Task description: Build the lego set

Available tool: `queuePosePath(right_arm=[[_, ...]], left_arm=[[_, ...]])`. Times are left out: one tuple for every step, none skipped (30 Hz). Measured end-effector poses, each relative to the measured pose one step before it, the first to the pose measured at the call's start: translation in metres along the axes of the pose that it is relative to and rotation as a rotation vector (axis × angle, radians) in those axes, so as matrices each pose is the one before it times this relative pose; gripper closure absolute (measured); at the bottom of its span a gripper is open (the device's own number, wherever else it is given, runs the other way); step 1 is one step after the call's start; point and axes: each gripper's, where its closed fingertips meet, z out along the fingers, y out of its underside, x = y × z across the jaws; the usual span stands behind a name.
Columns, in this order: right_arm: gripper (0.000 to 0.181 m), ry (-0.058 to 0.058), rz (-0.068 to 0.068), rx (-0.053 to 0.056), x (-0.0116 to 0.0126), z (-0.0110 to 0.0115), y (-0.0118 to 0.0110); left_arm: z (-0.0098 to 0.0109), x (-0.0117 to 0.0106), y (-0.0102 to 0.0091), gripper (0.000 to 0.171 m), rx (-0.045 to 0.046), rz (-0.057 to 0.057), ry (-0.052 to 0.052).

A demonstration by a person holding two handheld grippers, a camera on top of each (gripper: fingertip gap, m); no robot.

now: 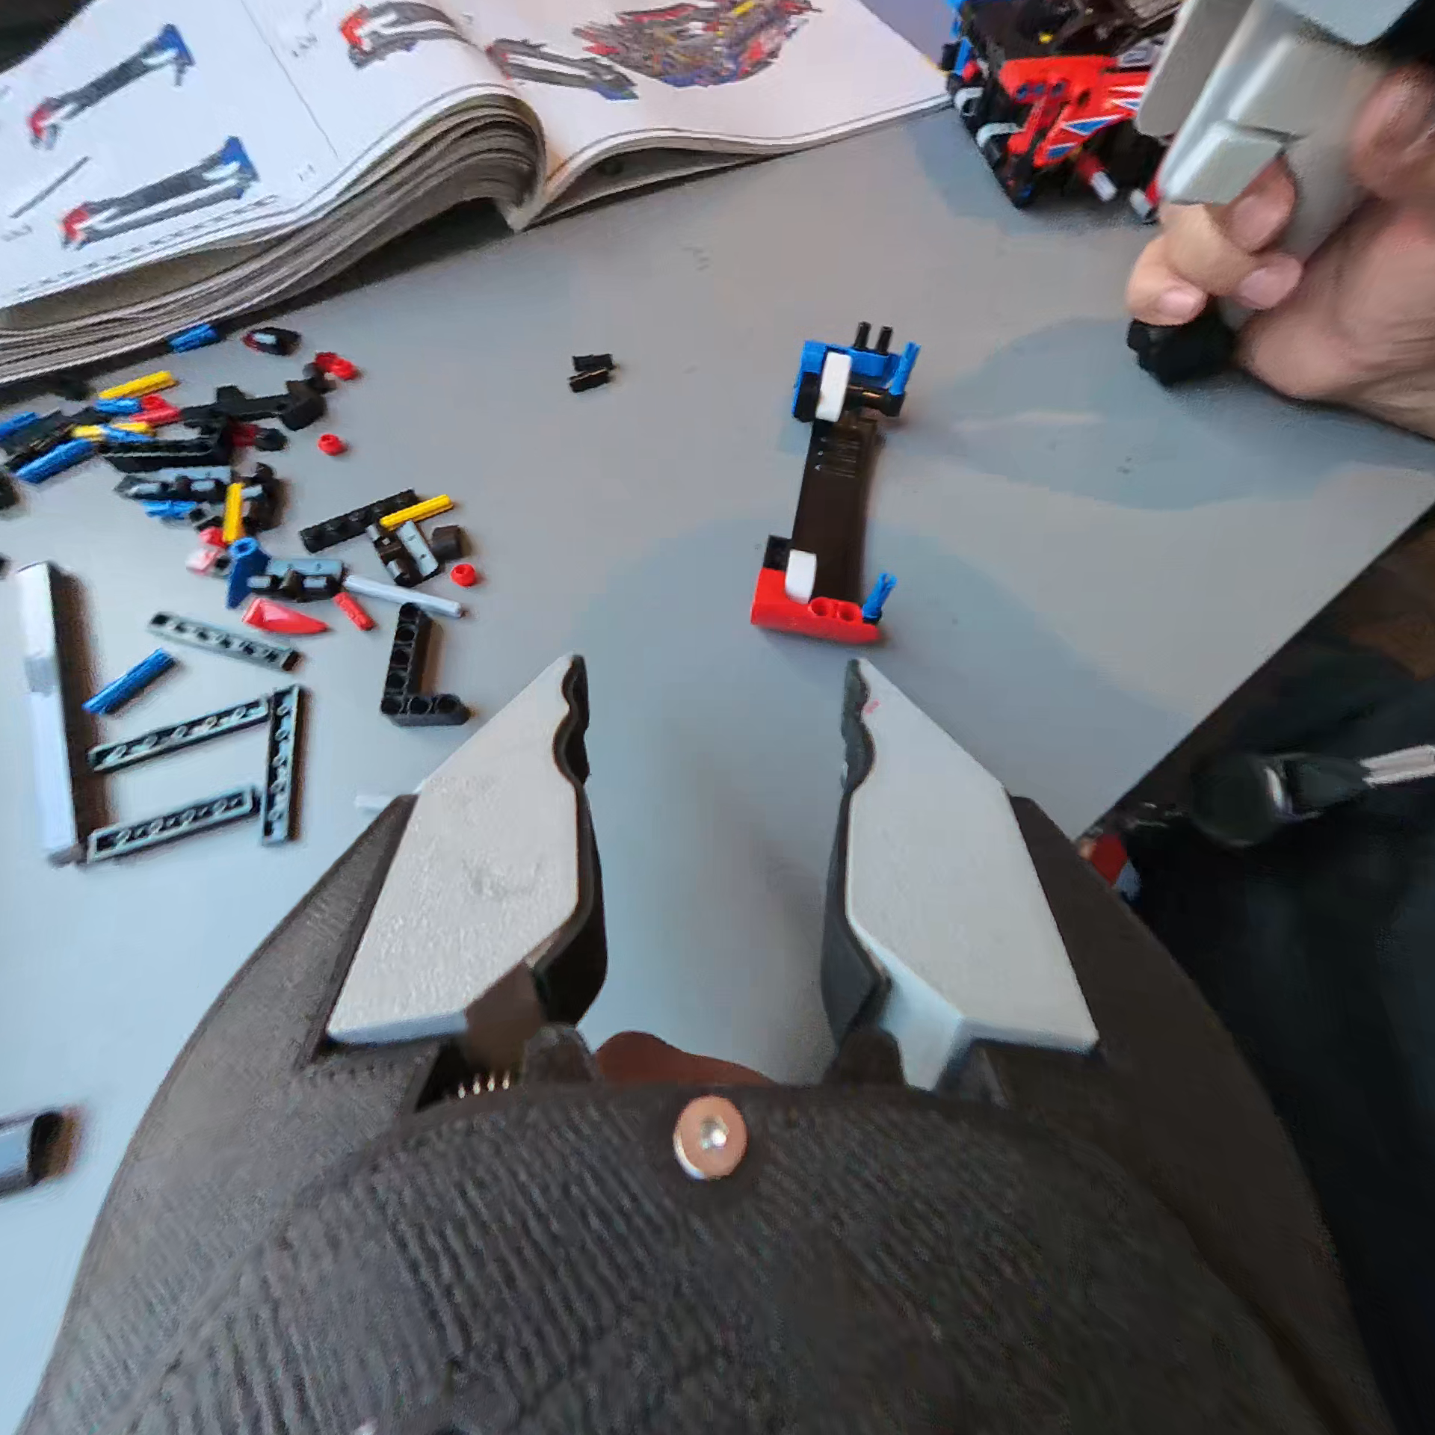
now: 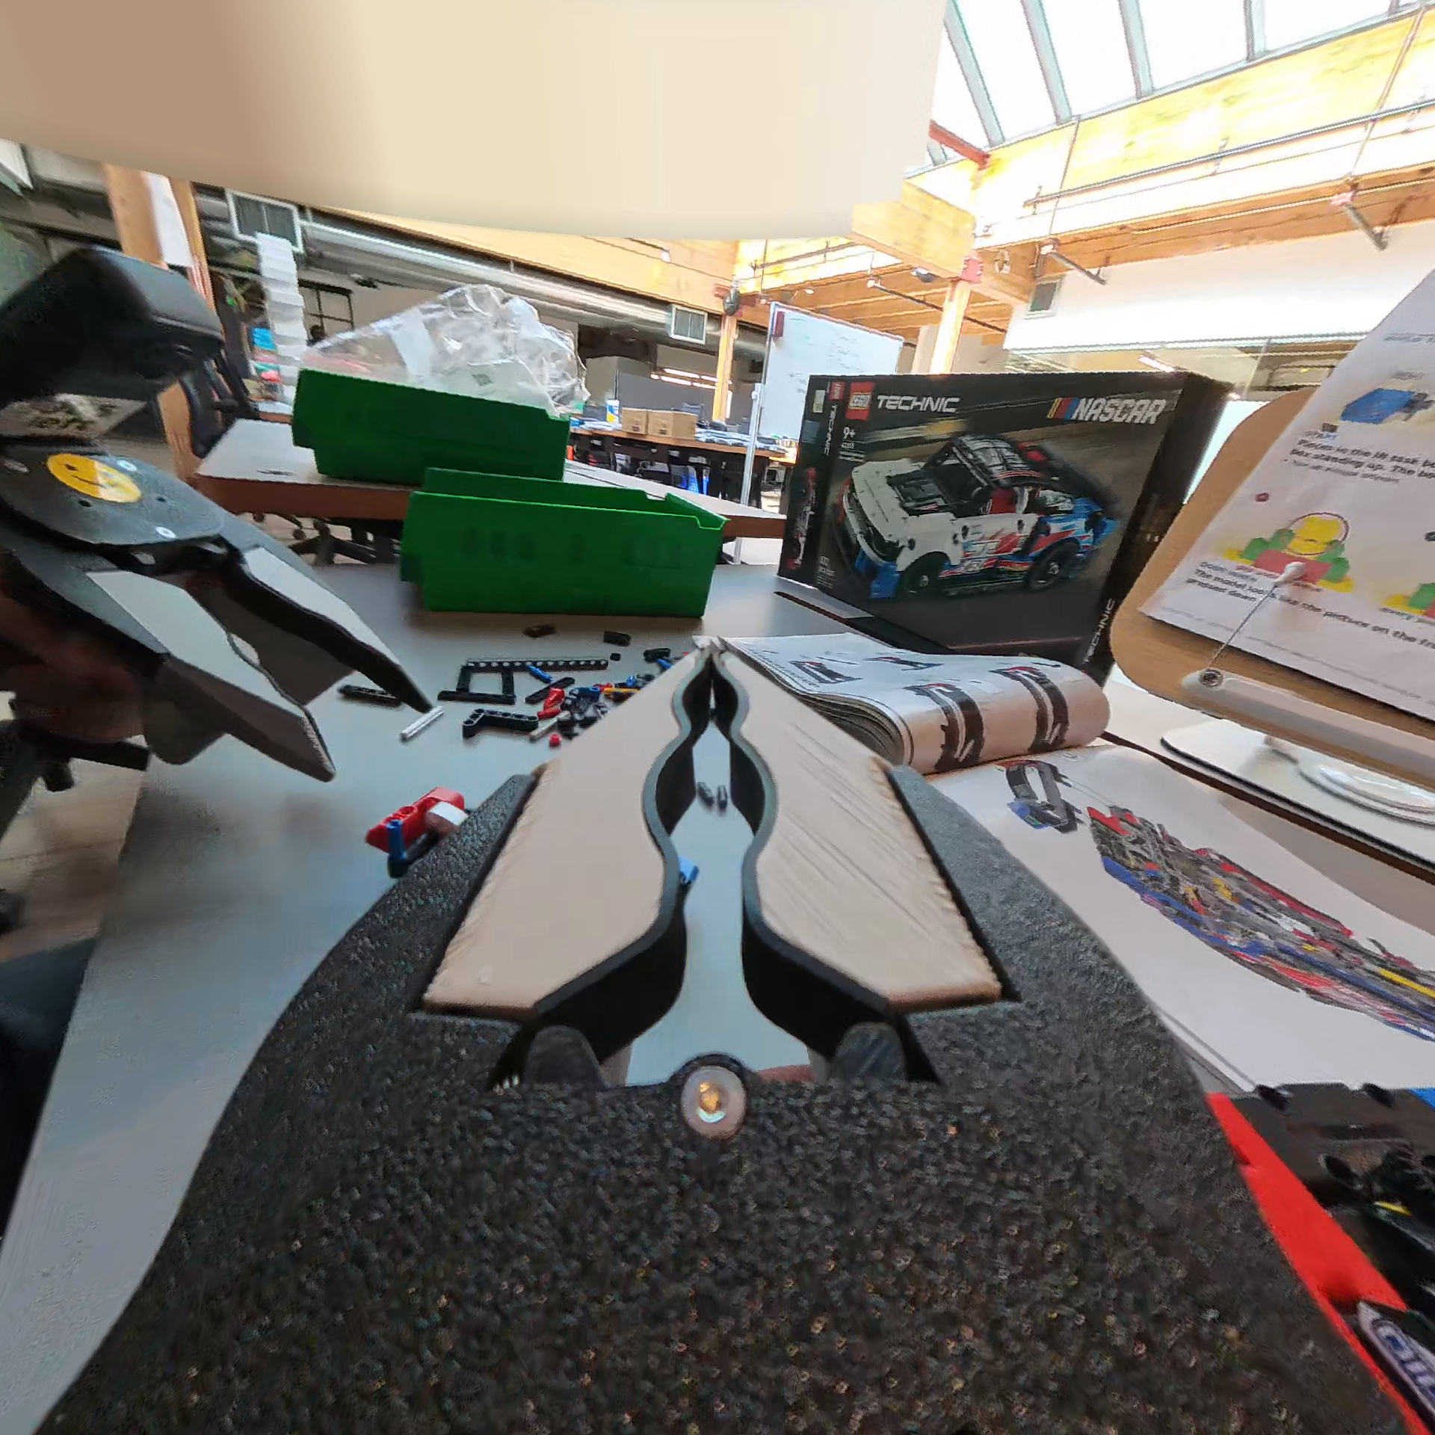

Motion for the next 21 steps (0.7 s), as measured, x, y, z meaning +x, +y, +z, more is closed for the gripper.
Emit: queuePosePath(right_arm=[[0.181, 0.0009, -0.0145, -0.0095, -0.00036, 0.00205, 0.00145], [0.181, 0.0054, -0.0161, -0.0036, -0.00023, 0.00152, 0.00067], [0.181, 0.0034, -0.0119, -0.0029, -0.00035, 0.00123, 0.00056], [0.181, -0.0012, -0.0062, -0.0040, -0.00076, 0.00101, 0.00058], [0.181, 0.0025, -0.0014, -0.0027, 0.00012, 0.00076, 0.00045], [0.181, 0.0073, 0.0015, -0.0009, 0.00099, 0.00030, 0.00009], [0.181, 0.0040, 0.0021, -0.0007, 0.00069, 0.00009, 0.00006], [0.181, 0.0007, 0.0017, 0.0003, 0.00003, -0.00005, -0.00015], [0.181, 0.0048, 0.0021, -0.0007, 0.00032, -0.00003, -0.00003], [0.181, 0.0102, 0.0026, -0.0042, 0.00103, 0.00006, 0.00029], [0.181, 0.0126, 0.0030, -0.0088, 0.00148, 0.00035, 0.00094], [0.181, 0.0086, 0.0043, -0.0091, 0.00110, 0.00026, 0.00081], [0.181, 0.0075, 0.0063, -0.0065, 0.00106, -0.00009, 0.00051], [0.181, 0.0126, 0.0026, -0.0080, 0.00183, -0.00031, 0.00087], [0.181, 0.0167, -0.0063, -0.0090, 0.00252, -0.00033, 0.00104], [0.181, 0.0168, -0.0119, -0.0059, 0.00246, -0.00063, 0.00089], [0.181, 0.0083, -0.0096, -0.0018, 0.00113, -0.00078, 0.00038], [0.181, 0.0008, -0.0046, -0.0008, -0.00013, -0.00086, 0.00005], [0.181, 0.0036, -0.0046, 0.0009, 0.00016, -0.00081, -0.00011], [0.181, 0.0042, -0.0075, 0.0012, 0.00008, -0.00078, -0.00012], [0.181, 0.0054, -0.0095, -0.0014, 0.00034, -0.00052, 0.00026]], left_arm=[[0.00342, 0.00302, -0.00055, 0.107, 0.00176, 0.0127, 0.0200], [0.00367, 0.00355, 0.00159, 0.107, -0.00435, 0.0191, 0.0188], [0.00407, 0.00281, 0.00349, 0.106, -0.01404, 0.0176, 0.0132], [0.00429, 0.00188, 0.00472, 0.105, -0.02251, 0.0110, 0.0069], [0.00400, 0.00173, 0.00391, 0.104, -0.02068, 0.0040, 0.0052], [0.00334, 0.00251, 0.00176, 0.104, -0.00944, 0.0013, 0.0086], [0.00202, 0.00216, 0.00098, 0.105, -0.00912, 0.0100, 0.0057], [0.00103, 0.00023, 0.00045, 0.106, -0.00599, 0.0128, -0.0060], [0.00051, 0.00101, -0.00002, 0.106, 0.00292, 0.0127, -0.0013], [0.00002, 0.00226, 0.00019, 0.108, 0.00642, 0.0136, 0.0072], [-0.00082, 0.00124, -0.00064, 0.111, 0.01046, 0.0089, -0.0001], [-0.00105, -0.00008, -0.00136, 0.112, 0.01542, 0.0110, -0.0126], [-0.00073, 0.00048, -0.00083, 0.114, 0.01172, 0.0205, -0.0131], [-0.00074, 0.00179, -0.00067, 0.115, 0.00996, 0.0226, -0.0038], [-0.00066, -0.00027, -0.00085, 0.115, 0.00925, 0.0109, -0.0123], [-0.00012, -0.00149, 0.00002, 0.115, 0.00193, 0.0012, -0.0175], [0.00002, -0.00066, 0.00040, 0.116, -0.00082, 0.0021, -0.0115], [-0.00032, -0.00033, -0.00035, 0.116, 0.00513, 0.0056, -0.0105], [-0.00069, -0.00049, -0.00081, 0.117, 0.00894, 0.0056, -0.0106], [-0.00100, -0.00058, -0.00105, 0.119, 0.01196, 0.0057, -0.0118], [-0.00128, -0.00080, -0.00153, 0.123, 0.01678, 0.0062, -0.0142]])
